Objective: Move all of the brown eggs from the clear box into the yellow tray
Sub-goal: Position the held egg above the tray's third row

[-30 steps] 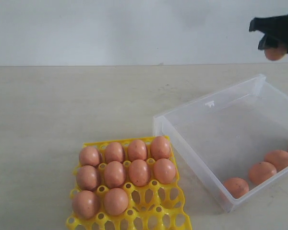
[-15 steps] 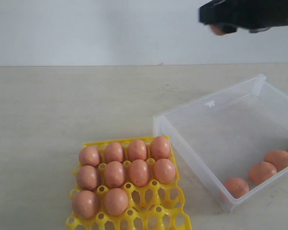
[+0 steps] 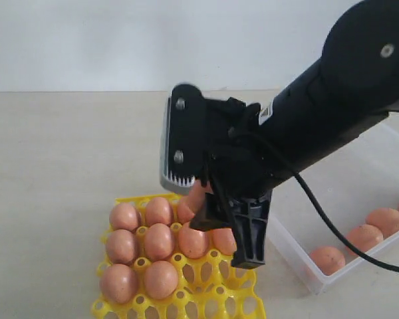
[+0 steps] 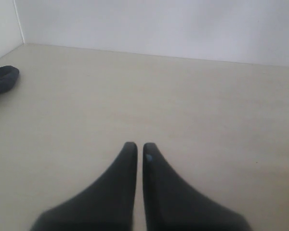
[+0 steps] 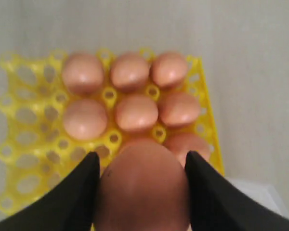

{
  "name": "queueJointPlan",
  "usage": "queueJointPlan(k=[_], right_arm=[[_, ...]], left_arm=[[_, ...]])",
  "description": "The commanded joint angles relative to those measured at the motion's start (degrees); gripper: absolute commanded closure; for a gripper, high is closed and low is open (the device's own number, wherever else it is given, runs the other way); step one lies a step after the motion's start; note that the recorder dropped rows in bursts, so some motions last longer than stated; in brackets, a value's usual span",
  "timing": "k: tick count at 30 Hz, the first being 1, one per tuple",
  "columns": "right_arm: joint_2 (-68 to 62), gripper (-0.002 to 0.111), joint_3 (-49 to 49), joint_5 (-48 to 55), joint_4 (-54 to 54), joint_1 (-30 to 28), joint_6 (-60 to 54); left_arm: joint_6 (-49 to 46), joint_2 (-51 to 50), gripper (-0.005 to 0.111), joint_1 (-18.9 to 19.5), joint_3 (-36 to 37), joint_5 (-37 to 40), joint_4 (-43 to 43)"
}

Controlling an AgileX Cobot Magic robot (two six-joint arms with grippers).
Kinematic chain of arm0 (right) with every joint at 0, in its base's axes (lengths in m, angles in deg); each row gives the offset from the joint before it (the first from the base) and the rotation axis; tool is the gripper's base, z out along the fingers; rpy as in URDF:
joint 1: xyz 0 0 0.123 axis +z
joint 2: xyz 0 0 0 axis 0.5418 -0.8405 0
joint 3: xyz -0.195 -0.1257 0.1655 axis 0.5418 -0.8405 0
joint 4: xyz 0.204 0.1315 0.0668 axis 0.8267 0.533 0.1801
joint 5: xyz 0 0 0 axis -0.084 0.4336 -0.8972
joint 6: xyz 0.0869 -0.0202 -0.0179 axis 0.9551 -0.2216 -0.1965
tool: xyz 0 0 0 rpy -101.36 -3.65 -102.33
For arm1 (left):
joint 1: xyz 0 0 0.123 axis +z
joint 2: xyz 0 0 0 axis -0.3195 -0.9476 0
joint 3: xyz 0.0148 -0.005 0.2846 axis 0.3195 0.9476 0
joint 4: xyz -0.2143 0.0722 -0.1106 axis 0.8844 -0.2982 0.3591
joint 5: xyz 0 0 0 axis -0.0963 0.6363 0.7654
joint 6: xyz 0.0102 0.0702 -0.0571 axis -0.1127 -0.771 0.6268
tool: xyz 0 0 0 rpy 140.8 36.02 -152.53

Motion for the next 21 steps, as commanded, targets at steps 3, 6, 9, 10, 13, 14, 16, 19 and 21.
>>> queueJointPlan(k=[3, 6, 9, 10, 13, 14, 16, 19, 21], right_arm=[[-1.2, 0.109, -0.1, -5.7, -34.7, 1.1, 27.0], [-1.2, 0.109, -0.1, -8.6, -56.0, 1.1, 44.7], [-1.2, 0.109, -0.1, -11.0, -74.2, 1.1, 65.5], [-1.0, 0.109, -0.1, -12.0, -80.5, 1.1, 74.9], [0.1, 0.109, -0.1, -17.5, -87.1, 1.1, 92.2], [0.6, 0.109, -0.1, -20.9, -87.2, 1.1, 97.3], [1.3, 0.109, -0.1, -29.3, -86.7, 1.1, 106.1], [1.4, 0.109, -0.1, -46.6, -86.3, 1.1, 115.8], [0.7, 0.109, -0.1, -57.4, -85.6, 1.1, 121.9]], left_arm=[[-0.2, 0.2, 0.103, -0.2, 0.2, -0.2, 0.0], [-0.2, 0.2, 0.103, -0.2, 0.2, -0.2, 0.0], [-0.2, 0.2, 0.103, -0.2, 0.2, -0.2, 0.0], [-0.2, 0.2, 0.103, -0.2, 0.2, -0.2, 0.0], [-0.2, 0.2, 0.103, -0.2, 0.2, -0.2, 0.0], [-0.2, 0.2, 0.103, -0.2, 0.2, -0.2, 0.0], [-0.2, 0.2, 0.103, -0.2, 0.2, -0.2, 0.0], [-0.2, 0.2, 0.103, -0.2, 0.2, -0.2, 0.0], [-0.2, 0.2, 0.103, -0.2, 0.2, -0.2, 0.0]])
